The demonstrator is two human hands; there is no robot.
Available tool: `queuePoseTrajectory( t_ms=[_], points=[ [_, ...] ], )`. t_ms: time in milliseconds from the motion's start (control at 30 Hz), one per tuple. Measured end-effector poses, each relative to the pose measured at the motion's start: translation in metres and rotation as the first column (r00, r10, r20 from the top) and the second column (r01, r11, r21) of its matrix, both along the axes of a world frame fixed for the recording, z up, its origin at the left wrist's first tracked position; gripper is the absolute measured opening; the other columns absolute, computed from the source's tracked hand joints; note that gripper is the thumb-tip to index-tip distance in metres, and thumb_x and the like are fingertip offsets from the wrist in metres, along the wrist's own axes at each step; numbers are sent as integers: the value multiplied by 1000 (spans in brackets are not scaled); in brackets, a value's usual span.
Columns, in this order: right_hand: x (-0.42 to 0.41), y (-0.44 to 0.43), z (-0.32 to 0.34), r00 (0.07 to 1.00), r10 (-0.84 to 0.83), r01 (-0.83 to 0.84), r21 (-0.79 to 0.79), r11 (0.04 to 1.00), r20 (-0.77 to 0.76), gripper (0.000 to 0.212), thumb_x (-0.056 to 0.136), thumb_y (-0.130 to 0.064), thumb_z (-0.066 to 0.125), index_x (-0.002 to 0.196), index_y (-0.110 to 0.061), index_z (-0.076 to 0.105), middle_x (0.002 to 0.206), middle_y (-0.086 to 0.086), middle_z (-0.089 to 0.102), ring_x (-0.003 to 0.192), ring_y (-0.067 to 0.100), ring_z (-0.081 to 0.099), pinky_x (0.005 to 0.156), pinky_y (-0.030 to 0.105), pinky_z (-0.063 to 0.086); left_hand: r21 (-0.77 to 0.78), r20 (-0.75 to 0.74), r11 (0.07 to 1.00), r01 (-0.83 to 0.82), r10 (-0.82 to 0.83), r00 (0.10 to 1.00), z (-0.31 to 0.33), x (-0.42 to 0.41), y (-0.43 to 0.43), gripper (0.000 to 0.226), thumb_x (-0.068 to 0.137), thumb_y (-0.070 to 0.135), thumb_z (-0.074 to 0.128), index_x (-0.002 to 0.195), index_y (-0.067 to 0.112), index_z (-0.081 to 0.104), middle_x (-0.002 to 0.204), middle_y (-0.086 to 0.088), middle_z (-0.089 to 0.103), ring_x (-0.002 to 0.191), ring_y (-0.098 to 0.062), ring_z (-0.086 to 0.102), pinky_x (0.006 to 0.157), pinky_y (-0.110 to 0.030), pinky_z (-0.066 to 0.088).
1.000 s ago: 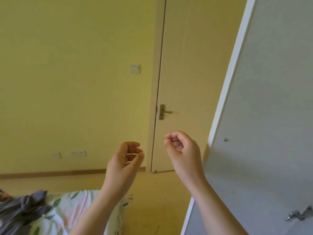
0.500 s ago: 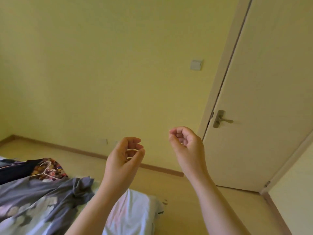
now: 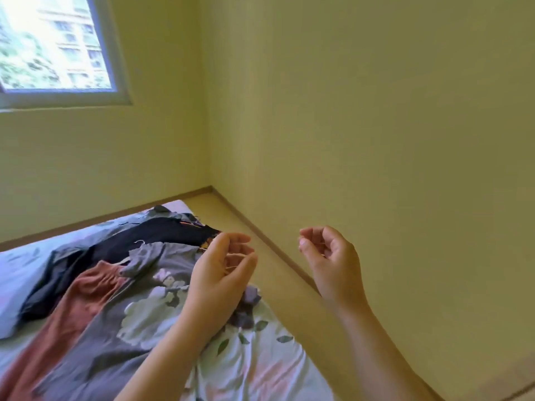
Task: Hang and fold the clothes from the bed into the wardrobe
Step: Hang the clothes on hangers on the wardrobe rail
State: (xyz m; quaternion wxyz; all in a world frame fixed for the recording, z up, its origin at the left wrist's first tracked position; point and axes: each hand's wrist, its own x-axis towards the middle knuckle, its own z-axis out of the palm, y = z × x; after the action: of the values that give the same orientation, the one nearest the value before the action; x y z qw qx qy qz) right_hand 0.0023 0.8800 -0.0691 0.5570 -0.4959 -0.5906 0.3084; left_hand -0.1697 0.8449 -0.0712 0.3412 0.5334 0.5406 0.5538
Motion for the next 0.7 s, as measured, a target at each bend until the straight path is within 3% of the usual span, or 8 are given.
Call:
queuePoseTrajectory(
  t_ms=[267,500,633,700],
  points=[
    [57,45,-17,989,150,-149,-83,985,1,13,92,-10,64,89,-22,67,82,-5,70,74,5,64,66,11,48,-63,-1,982,-178,179,984,-21,52,20,20,87,4,66,100,19,64,89,-2,70,77,-12,68,68,-24,54],
    [93,35,-43,986,164,-159,-176,972,13,13,92,-12,65,89,-24,67,81,-7,70,71,-1,63,65,10,47,-117,4,983,-142,144,990,-38,87,14,20,89,1,64,104,14,62,90,-5,68,71,-6,66,61,-18,53],
    [118,26,-60,981,190,-172,-275,946,37,12,91,-13,66,93,-25,68,83,-6,71,73,0,64,66,11,49,-174,14,980,-99,103,995,-51,111,10,18,89,4,65,104,14,63,93,-7,68,78,-20,65,63,-25,55],
    [132,29,-63,977,210,-186,-311,932,44,11,91,-14,66,94,-25,67,85,-5,71,76,2,65,67,12,51,-186,17,976,-115,121,993,-55,122,12,18,89,4,65,103,14,63,92,-6,68,80,-20,66,62,-22,56]
  ],
)
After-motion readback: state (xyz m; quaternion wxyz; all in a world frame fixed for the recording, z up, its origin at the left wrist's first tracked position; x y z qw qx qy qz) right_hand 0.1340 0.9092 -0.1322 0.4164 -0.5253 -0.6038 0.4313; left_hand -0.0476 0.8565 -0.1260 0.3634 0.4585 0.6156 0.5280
